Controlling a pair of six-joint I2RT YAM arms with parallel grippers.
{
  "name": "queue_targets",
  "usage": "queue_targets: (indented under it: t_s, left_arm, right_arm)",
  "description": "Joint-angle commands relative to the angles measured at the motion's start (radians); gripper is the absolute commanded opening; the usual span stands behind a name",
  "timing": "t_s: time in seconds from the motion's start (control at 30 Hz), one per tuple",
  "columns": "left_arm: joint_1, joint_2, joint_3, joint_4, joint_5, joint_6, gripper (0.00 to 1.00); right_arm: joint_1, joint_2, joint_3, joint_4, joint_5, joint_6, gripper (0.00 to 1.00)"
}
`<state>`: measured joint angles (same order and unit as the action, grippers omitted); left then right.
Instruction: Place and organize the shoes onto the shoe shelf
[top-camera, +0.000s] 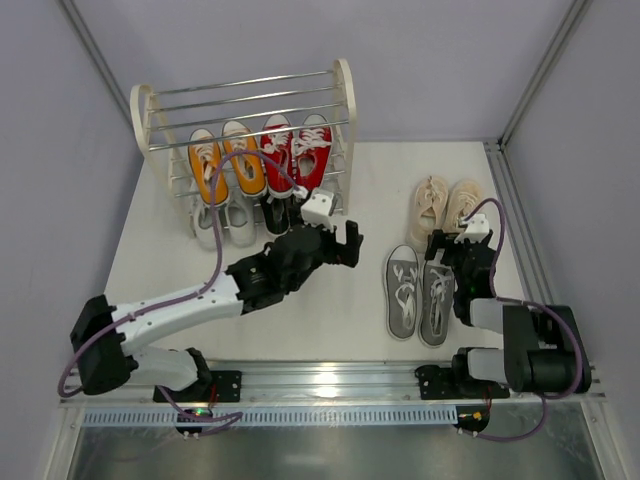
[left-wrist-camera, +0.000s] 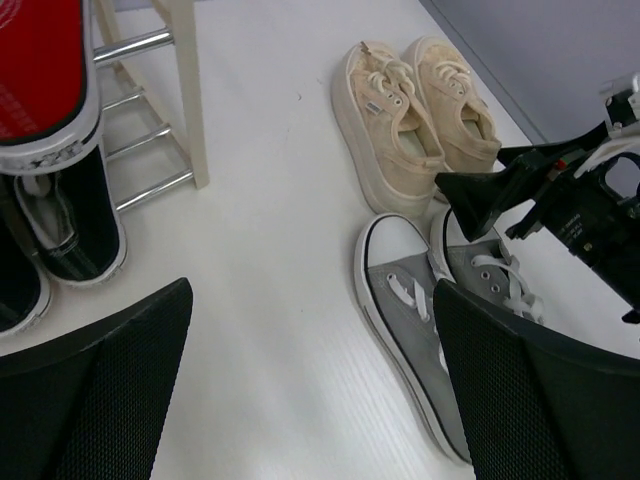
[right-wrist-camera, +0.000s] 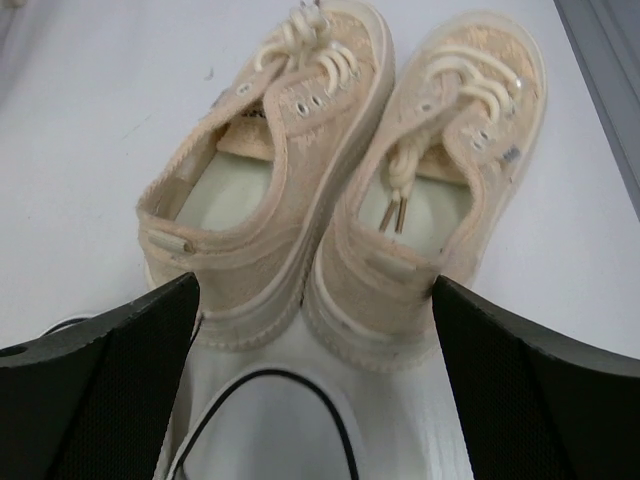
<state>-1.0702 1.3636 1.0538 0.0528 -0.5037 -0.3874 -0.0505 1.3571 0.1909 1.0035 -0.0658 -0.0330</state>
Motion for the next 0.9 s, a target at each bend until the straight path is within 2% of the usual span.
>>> queue_targets:
  t_s: [0.0, 0.03, 0.1, 0.13, 0.17, 0.23, 0.3, 0.33, 0.4, 0.43, 0.57, 0.63, 0.77, 0.87]
  left_arm:
    - [0.007, -0.147, -0.058, -0.106, 0.053, -0.047, 1.0]
    - [0.009, -0.184, -0.072, -0.125, 0.041, -0.056, 1.0]
    - [0.007, -0.285, -0.129, -0.156, 0.04, -0.077, 1.0]
    - [0.007, -0.319, -0.155, -0.157, 0.044, -0.088, 1.0]
    - [0.007, -0.351, -0.176, -0.168, 0.047, -0.094, 1.0]
    - [0.007, -0.441, -0.231, -0.183, 0.045, -0.12, 1.0]
    - [0.007, -0.495, -0.256, -0.217, 0.042, -0.131, 1.0]
    - [0.007, -0.533, -0.271, -0.228, 0.042, -0.145, 1.0]
    - [0.007, -0.56, -0.281, -0.272, 0.021, -0.162, 1.0]
    - [0.007, -0.58, -0.282, -0.286, 0.024, -0.168, 1.0]
    - [0.007, -0.607, -0.288, -0.346, 0.024, -0.179, 1.0]
    - [0.006, -0.613, -0.291, -0.379, 0.019, -0.177, 1.0]
    - [0.007, -0.655, -0.307, -0.406, 0.02, -0.191, 1.0]
    - [0.007, -0.71, -0.334, -0.407, 0.022, -0.206, 1.0]
  right_arm:
    - [0.084, -0.3, 0.082, -0.276, 0.156, 0.096, 0.97]
    - [0.09, -0.359, 0.208, -0.617, 0.179, 0.158, 0.97]
    - [0.103, -0.471, 0.295, -0.832, 0.144, 0.244, 0.97]
    - [0.116, -0.504, 0.356, -1.005, 0.124, 0.267, 0.97]
    - [0.127, -0.533, 0.386, -1.114, 0.148, 0.304, 0.97]
    - [0.15, -0.64, 0.416, -1.294, 0.147, 0.42, 0.97]
    - [0.178, -0.725, 0.395, -1.367, 0.185, 0.532, 0.97]
    - [0.184, -0.798, 0.381, -1.434, 0.157, 0.582, 0.97]
    - [0.201, -0.842, 0.372, -1.494, 0.12, 0.633, 0.97]
    - [0.219, -0.839, 0.384, -1.582, 0.11, 0.66, 0.97]
    - [0.323, -0.594, 0.467, -1.804, 0.129, 0.711, 0.97]
    - [0.458, -0.518, 0.496, -1.844, 0.243, 0.746, 0.97]
    - [0.537, -0.319, 0.51, -1.824, 0.346, 0.8, 0.97]
    - [0.537, -0.21, 0.501, -1.784, 0.403, 0.837, 0.97]
